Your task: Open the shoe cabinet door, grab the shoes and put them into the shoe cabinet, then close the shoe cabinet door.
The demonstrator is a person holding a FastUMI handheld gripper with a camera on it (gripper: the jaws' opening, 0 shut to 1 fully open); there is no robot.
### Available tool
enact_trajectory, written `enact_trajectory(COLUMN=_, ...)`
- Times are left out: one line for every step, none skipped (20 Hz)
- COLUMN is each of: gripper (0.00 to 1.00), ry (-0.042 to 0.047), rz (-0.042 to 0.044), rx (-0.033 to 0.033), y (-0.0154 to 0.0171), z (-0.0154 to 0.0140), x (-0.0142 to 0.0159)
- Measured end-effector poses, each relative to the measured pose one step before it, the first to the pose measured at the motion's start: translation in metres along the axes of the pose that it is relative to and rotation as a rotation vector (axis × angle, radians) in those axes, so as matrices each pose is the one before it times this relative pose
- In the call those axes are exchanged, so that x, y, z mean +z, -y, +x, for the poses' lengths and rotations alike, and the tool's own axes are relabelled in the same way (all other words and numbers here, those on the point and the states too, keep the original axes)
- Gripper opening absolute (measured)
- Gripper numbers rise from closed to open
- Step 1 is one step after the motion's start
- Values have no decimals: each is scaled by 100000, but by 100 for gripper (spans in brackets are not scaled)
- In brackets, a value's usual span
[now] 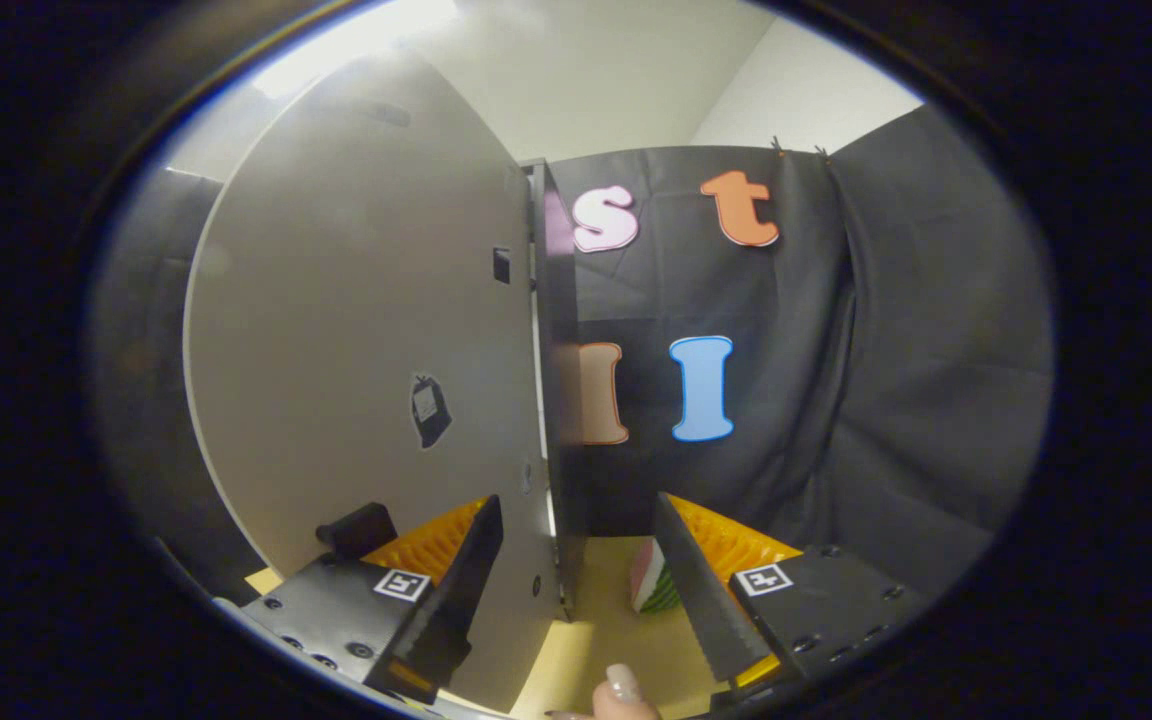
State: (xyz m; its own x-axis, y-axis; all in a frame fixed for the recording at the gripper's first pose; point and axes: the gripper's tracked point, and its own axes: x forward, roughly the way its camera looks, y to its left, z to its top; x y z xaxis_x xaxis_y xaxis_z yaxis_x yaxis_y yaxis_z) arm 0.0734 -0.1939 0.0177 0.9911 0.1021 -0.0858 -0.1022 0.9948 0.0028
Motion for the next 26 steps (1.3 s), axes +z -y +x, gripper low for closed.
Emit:
enact_trajectory(gripper=95, ry=-380, rz=20, rx=396, y=-816, z=-56, x=-173)
enact_trajectory(gripper=95, ry=-73, rz=116, rx=396, y=-927, z=-110, x=-63)
enact_trajectory(gripper=95, ry=20, rz=-100, rx=-266, y=-829, z=117, x=-26)
enact_trajectory(gripper=95, ry=231, rz=-134, rx=-833, y=-939, z=-232, x=-36)
enact_trajectory(gripper=95, ry=28, rz=40, rx=-964, y=-777, z=2, x=-76)
enact_trajectory(gripper=95, ry=128, rz=471, rx=-942, y=-806, z=101, x=-113)
enact_trajectory(gripper=95, ry=223, rz=1132, rx=-1001, y=-818, z=80, x=-117)
enact_trajectory(gripper=95, ry=-2, rz=1646, rx=-1220, y=-902, z=27, x=-122)
enact_trajectory(gripper=95, ry=410, rz=1225, rx=-1594, y=-693, z=223, x=-191)
enact_trajectory(gripper=95, ry=136, rz=1044, rx=-1828, y=-593, z=490, x=-119)
enact_trajectory(gripper=95, ry=-292, rz=830, rx=-1720, y=-660, z=319, x=-526)
enact_trajectory(gripper=95, ry=-139, rz=1083, rx=-1259, y=-934, z=194, x=-402)
enact_trajectory(gripper=95, ry=-77, rz=384, rx=-1102, y=-886, z=335, x=-347)
enact_trajectory(gripper=95, ry=-90, rz=-324, rx=-833, y=-912, z=278, x=-395)
enact_trajectory(gripper=95, ry=123, rz=-481, rx=-199, y=-1096, z=353, x=-285)
enact_trajectory(gripper=95, ry=451, rz=-613, rx=110, y=-1171, z=561, x=-208)
enact_trajectory(gripper=95, ry=137, rz=-843, rx=294, y=-1207, z=535, x=-240)
enact_trajectory(gripper=95, ry=317, rz=-781, rx=480, y=-1354, z=633, x=-215)
enact_trajectory(gripper=95, ry=246, rz=-906, rx=492, y=-1214, z=636, x=-59)
enact_trajectory(gripper=95, ry=177, rz=-565, rx=847, y=-1205, z=862, x=-82)
enact_trajectory(gripper=95, ry=-14, rz=-291, rx=1184, y=-1415, z=1011, x=-173)
enact_trajectory(gripper=95, ry=-59, rz=-268, rx=1101, y=-1632, z=892, x=-199)
enact_trajectory(gripper=95, ry=-202, rz=-175, rx=1126, y=-1449, z=912, x=-75)
enact_trajectory(gripper=95, ry=-662, rz=-449, rx=1277, y=-1551, z=1037, x=-173)
enact_trajectory(gripper=96, ry=-570, rz=-539, rx=880, y=-1257, z=1053, x=-204)
enact_trajectory(gripper=96, ry=-415, rz=-567, rx=154, y=-830, z=1154, x=-190)
